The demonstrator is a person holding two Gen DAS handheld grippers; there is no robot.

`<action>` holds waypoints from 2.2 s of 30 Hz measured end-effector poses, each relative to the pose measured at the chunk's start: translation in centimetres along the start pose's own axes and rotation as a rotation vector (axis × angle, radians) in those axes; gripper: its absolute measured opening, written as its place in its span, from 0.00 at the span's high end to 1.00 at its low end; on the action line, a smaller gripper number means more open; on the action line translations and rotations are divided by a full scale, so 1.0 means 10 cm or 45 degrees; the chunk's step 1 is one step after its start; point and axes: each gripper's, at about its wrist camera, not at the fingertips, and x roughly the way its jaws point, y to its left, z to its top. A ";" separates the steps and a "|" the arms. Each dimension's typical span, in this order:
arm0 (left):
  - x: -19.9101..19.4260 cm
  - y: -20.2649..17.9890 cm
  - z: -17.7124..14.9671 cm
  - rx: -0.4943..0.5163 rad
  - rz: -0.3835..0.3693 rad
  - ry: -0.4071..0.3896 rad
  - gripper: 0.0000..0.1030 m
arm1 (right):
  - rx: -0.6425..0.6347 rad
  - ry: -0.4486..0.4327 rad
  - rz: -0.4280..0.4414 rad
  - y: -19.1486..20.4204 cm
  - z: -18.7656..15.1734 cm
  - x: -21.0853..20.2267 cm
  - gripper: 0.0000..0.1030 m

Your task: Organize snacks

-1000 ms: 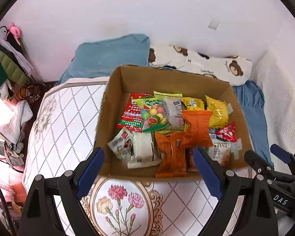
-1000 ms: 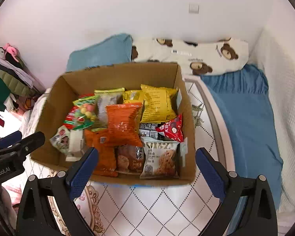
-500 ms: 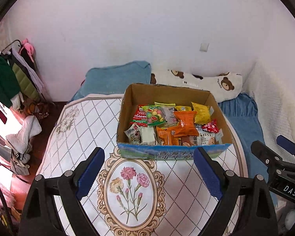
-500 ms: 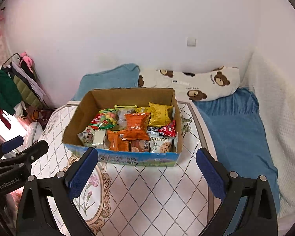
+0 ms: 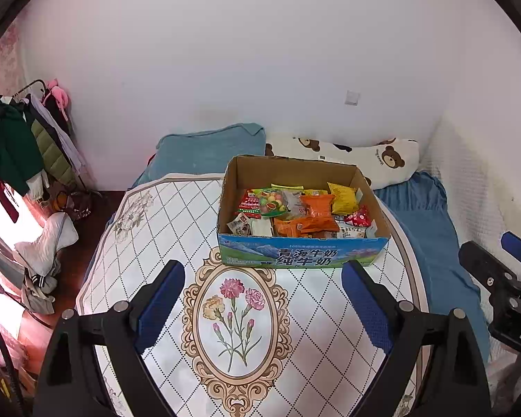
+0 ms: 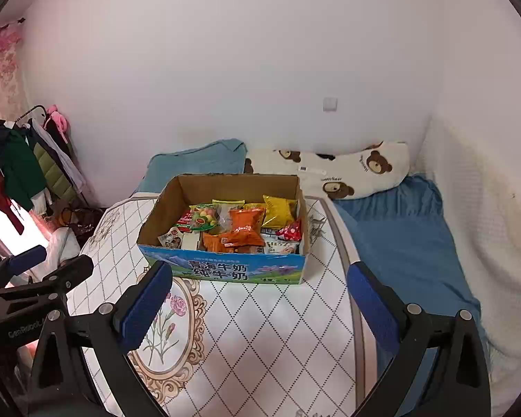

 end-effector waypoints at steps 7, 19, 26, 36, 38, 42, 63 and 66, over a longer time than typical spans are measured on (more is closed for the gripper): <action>-0.07 0.00 -0.05 -0.002 0.006 -0.020 0.01 | -0.008 -0.007 -0.015 -0.02 -0.05 -0.13 0.00; 0.18 0.00 0.08 -0.017 0.036 -0.011 0.01 | 0.009 -0.001 -0.037 -0.07 -0.02 0.19 0.00; 0.58 -0.05 0.23 -0.010 0.071 0.018 0.01 | 0.031 0.010 -0.055 -0.15 0.08 0.62 0.00; 0.93 -0.09 0.34 0.000 0.090 0.059 0.01 | 0.043 0.032 -0.086 -0.25 0.21 1.08 0.00; 0.98 -0.10 0.34 0.001 0.088 0.069 0.01 | 0.044 0.037 -0.095 -0.27 0.21 1.14 0.00; 1.03 -0.12 0.34 0.009 0.090 0.080 0.01 | 0.050 0.051 -0.089 -0.30 0.19 1.20 0.00; 1.06 -0.13 0.33 0.034 0.078 0.072 0.01 | 0.048 0.052 -0.068 -0.29 0.20 1.21 0.00; 1.04 -0.14 0.34 0.039 0.076 0.069 0.01 | 0.049 0.052 -0.066 -0.29 0.20 1.20 0.00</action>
